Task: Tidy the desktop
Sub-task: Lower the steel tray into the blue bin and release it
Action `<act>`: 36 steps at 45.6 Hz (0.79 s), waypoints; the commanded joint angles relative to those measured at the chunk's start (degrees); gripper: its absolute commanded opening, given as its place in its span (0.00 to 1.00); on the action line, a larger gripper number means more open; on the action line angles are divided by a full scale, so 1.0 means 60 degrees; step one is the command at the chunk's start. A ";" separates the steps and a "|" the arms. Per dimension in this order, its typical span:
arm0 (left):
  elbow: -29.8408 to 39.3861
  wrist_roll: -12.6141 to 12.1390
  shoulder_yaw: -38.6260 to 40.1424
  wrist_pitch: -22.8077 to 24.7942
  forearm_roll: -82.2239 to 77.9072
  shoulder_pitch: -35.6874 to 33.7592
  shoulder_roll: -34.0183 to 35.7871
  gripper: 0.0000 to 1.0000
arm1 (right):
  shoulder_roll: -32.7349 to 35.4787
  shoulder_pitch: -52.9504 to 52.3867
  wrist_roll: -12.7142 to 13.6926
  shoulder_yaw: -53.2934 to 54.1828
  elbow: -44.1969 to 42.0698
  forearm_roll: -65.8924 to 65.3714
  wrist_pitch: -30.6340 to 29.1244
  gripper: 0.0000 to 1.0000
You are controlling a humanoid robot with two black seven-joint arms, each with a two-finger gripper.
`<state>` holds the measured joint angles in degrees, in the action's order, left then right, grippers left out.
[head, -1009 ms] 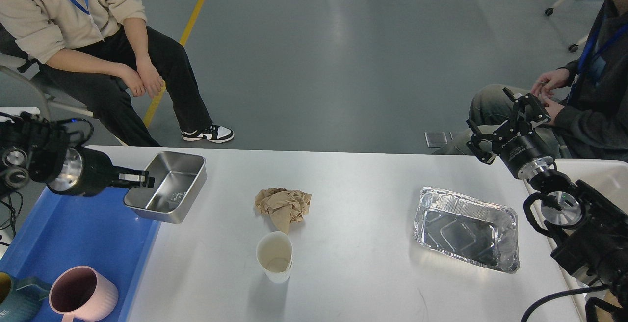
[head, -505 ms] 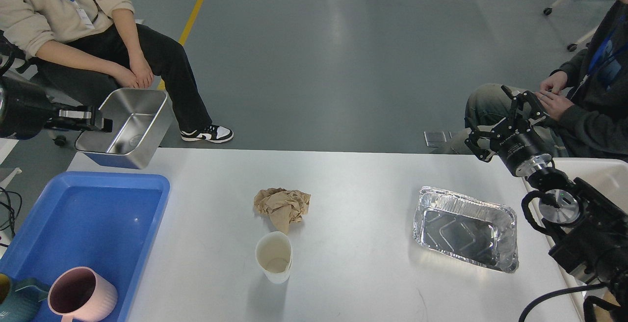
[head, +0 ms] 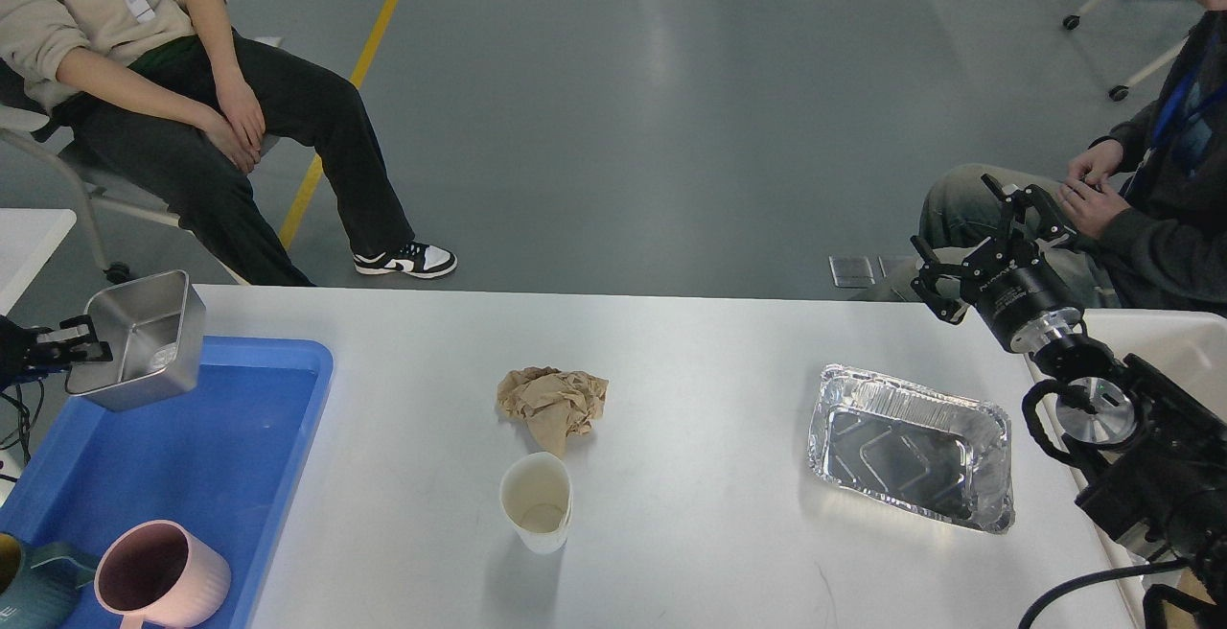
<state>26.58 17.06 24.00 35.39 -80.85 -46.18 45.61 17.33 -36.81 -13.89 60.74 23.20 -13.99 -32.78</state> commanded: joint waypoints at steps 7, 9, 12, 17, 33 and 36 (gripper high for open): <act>-0.2055 0.0394 -0.1567 -0.1459 0.0554 0.0021 -0.1653 0.02 | -0.0003 0.0012 0.0000 -0.0002 0.0000 -0.0246 -0.0001 1.00; -0.2378 0.0394 -0.1816 -0.1620 0.0759 0.0050 -0.1873 0.02 | -0.0003 0.0012 0.0000 -0.0002 0.0000 -0.0246 -0.0001 1.00; -0.2817 0.0394 -0.2270 -0.1767 0.1081 0.0109 -0.2239 0.02 | 0.0012 0.0026 0.0000 -0.0002 0.0000 -0.0246 -0.0001 1.00; -0.3214 0.0394 -0.2783 -0.2045 0.1609 0.0226 -0.2445 0.02 | 0.0027 0.0114 0.0000 -0.0002 0.0000 -0.0246 -0.0015 1.00; -0.3229 0.0394 -0.3282 -0.2646 0.2166 0.0958 -0.2562 0.05 | 0.0027 0.0143 0.0000 0.0013 0.0000 -0.0246 -0.0001 1.00; -0.3229 0.0380 -0.3282 -0.2763 0.2181 0.1105 -0.2607 0.05 | 0.0027 0.0143 0.0000 0.0013 0.0000 -0.0246 -0.0001 1.00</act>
<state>7.19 19.42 4.32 20.10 -67.92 -41.08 30.45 17.50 -35.95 -13.89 60.79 23.20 -15.47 -32.78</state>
